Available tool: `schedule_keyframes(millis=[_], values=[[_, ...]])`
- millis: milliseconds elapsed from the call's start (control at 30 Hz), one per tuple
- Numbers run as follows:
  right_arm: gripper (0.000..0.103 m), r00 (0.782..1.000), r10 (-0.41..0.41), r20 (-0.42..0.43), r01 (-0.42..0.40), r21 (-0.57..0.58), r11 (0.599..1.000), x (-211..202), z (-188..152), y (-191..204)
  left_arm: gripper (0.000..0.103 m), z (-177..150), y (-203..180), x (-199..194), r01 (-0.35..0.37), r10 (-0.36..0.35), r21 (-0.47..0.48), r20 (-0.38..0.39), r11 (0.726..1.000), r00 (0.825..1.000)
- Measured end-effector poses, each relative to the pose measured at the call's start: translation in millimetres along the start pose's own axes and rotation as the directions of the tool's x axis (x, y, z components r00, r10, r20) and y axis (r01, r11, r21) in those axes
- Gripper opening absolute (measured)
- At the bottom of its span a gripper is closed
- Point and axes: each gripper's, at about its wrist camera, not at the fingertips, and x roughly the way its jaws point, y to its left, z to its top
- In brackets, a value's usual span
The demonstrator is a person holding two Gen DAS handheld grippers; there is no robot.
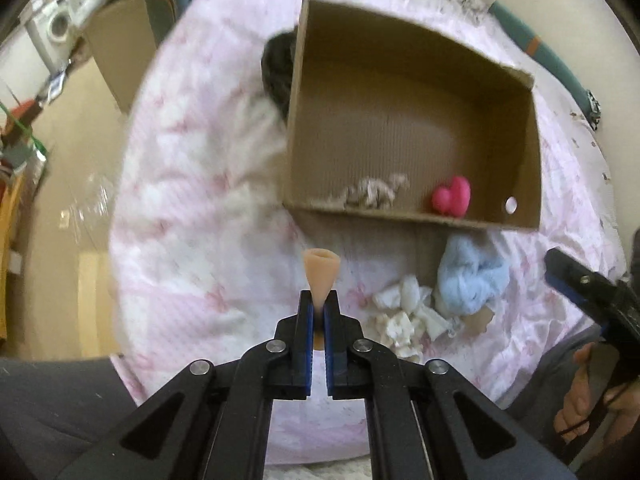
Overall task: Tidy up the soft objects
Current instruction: 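Lower the left tool and grasp the tan finger-shaped item, then grasp the light-blue fuzzy sock bundle with the right tool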
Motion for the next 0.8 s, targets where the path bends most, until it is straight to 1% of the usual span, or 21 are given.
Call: schedule_keyframes(millis=[67, 133, 200, 233, 300, 333, 400, 467, 567, 633, 667, 700, 733, 767, 800], values=[[0.102, 0.999, 0.026, -0.026, -0.025, 0.039, 0.999, 4.1, 0.1, -4.2, 0.005, -1.1, 5.0, -2.2, 0.008, -0.008, 0.016, 0.018, 1.0, 1.0], [0.102, 0.998, 0.039, -0.052, -0.036, 0.062, 0.997, 9.9, -0.5, -6.3, 0.005, -2.3, 8.8, 2.1, 0.008, -0.008, 0.018, 0.019, 1.0, 1.0], [0.102, 0.997, 0.026, -0.073, -0.02, 0.073, 0.997, 15.8, 0.2, -6.5, 0.005, -4.4, 17.6, 11.0, 0.018, -0.018, -0.01, -0.003, 1.0, 1.0], [0.102, 0.996, 0.016, -0.086, -0.01, 0.07, 0.998, 19.5, 0.9, -4.7, 0.005, -3.2, 22.1, 16.8, 0.033, -0.034, -0.045, -0.023, 0.998, 0.999], [0.102, 0.992, -0.027, -0.124, 0.031, 0.029, 0.999, 31.4, 2.3, 5.5, 0.005, -2.7, 28.2, 22.6, 0.062, -0.066, -0.099, -0.042, 0.993, 0.997], [0.102, 0.988, -0.061, -0.144, 0.06, -0.014, 0.998, 38.9, 2.3, 13.4, 0.005, -0.8, 29.1, 24.2, 0.074, -0.08, -0.119, -0.047, 0.99, 0.996], [0.102, 0.981, -0.11, -0.163, 0.095, -0.099, 0.991, 53.1, 0.6, 29.8, 0.005, 0.5, 27.1, 24.4, 0.067, -0.072, -0.122, -0.041, 0.99, 0.997], [0.102, 0.972, -0.142, -0.19, 0.114, -0.149, 0.982, 69.2, -2.8, 40.2, 0.005, 1.8, 25.0, 22.8, 0.071, -0.075, -0.122, -0.033, 0.99, 0.997], [0.102, 0.957, -0.196, -0.212, 0.159, -0.179, 0.971, 90.4, -6.4, 45.7, 0.005, 2.5, 22.4, 23.4, 0.064, -0.068, -0.116, -0.03, 0.991, 0.997], [0.102, 0.955, -0.204, -0.216, 0.161, -0.2, 0.966, 99.5, -7.1, 48.7, 0.005, 2.5, 23.0, 25.8, 0.068, -0.073, -0.12, -0.038, 0.99, 0.997], [0.095, 0.954, -0.214, -0.21, 0.167, -0.218, 0.962, 102.4, -7.3, 50.6, 0.005, 3.0, 23.2, 26.4, 0.066, -0.071, -0.122, -0.039, 0.99, 0.997], [0.078, 0.955, -0.224, -0.196, 0.175, -0.237, 0.955, 103.6, -7.0, 53.2, 0.005, 3.5, 23.3, 26.9, 0.063, -0.068, -0.125, -0.039, 0.99, 0.997], [0.07, 0.954, -0.234, -0.188, 0.183, -0.254, 0.95, 104.6, -6.1, 55.1, 0.005, 4.4, 23.0, 28.0, 0.063, -0.069, -0.126, -0.039, 0.99, 0.997], [0.058, 0.954, -0.24, -0.182, 0.188, -0.262, 0.947, 104.6, -5.6, 55.8, 0.005, 5.3, 22.3, 27.9, 0.065, -0.07, -0.125, -0.035, 0.99, 0.997], [0.053, 0.955, -0.229, -0.187, 0.178, -0.255, 0.951, 104.2, -5.1, 54.8, 0.005, 5.6, 21.9, 28.0, 0.063, -0.068, -0.122, -0.032, 0.99, 0.997]])
